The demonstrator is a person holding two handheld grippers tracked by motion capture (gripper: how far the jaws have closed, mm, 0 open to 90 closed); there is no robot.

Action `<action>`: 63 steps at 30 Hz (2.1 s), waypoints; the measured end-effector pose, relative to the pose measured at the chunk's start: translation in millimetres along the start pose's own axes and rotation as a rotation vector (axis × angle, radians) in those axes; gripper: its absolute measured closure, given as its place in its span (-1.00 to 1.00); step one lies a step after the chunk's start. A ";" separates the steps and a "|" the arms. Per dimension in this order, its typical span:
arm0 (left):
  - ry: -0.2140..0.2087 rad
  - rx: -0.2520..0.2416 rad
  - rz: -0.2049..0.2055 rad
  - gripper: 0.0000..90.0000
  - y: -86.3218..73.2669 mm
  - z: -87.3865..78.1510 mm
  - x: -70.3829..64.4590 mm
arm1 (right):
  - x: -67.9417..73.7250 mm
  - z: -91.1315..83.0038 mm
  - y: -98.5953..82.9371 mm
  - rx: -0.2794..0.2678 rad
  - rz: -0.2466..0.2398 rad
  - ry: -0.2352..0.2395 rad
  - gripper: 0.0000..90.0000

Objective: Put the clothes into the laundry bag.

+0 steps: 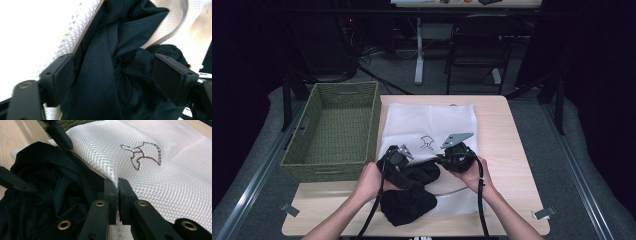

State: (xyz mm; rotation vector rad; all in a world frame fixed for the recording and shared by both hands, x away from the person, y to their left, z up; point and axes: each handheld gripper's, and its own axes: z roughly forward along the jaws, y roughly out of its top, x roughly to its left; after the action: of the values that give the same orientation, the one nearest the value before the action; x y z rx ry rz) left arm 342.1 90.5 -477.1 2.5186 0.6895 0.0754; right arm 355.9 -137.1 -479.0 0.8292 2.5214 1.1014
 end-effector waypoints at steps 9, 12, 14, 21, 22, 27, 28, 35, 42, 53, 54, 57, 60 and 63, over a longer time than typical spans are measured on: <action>0.026 -0.012 0.025 -0.84 -17.6 -15.6 -16.1 | 0.7 0.1 0.3 0.004 -0.002 -0.002 0.94; 0.050 0.013 0.027 -0.86 -26.8 -13.8 -16.7 | 0.9 0.1 0.2 0.005 0.001 -0.001 0.93; 0.050 0.021 0.008 -0.87 -33.3 -10.7 -14.8 | 1.1 -0.1 0.1 0.005 0.002 -0.002 0.94; 0.030 0.118 0.005 -0.73 -49.7 19.8 -15.4 | 1.8 1.1 0.4 0.010 -0.006 0.001 0.94; 0.033 0.128 0.004 -0.65 -50.2 23.0 -15.8 | 2.3 1.5 0.4 0.012 -0.005 0.003 0.94; 0.037 0.142 -0.030 -0.47 -58.0 39.3 -15.9 | 3.0 3.1 -0.1 0.015 -0.004 0.010 0.94; 0.056 0.133 -0.029 -0.37 -60.5 42.2 -17.0 | 3.0 3.2 -0.1 0.015 -0.003 0.011 0.93; 0.059 0.062 -0.059 0.62 -65.3 42.8 -10.9 | 4.9 3.8 0.8 0.015 -0.002 0.015 0.94; 0.013 0.001 -0.150 0.75 -57.5 37.2 -5.7 | 8.0 1.3 4.2 -0.001 0.000 0.029 0.94; 0.040 -0.065 -0.161 0.50 -33.1 40.9 2.7 | 9.6 2.3 3.7 -0.001 0.008 0.044 0.94; 0.035 -0.063 -0.157 0.37 -34.2 38.6 2.2 | 8.2 2.4 2.3 0.001 0.012 0.041 0.94; 0.038 -0.060 -0.135 -0.06 -38.3 27.4 -2.1 | 4.6 0.5 0.7 -0.006 0.024 0.040 0.94; 0.040 -0.071 -0.128 -0.32 -42.8 18.4 -7.3 | 4.5 0.2 0.3 -0.004 0.027 0.040 0.94; 0.047 -0.079 -0.111 -0.59 -47.1 12.8 -17.4 | 5.1 0.4 0.6 -0.003 0.027 0.039 0.94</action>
State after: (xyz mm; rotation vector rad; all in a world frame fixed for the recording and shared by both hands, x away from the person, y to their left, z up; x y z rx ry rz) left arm 307.7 110.5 -510.4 2.4056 0.8273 0.1197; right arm 352.2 -133.5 -478.9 0.8520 2.5463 1.1408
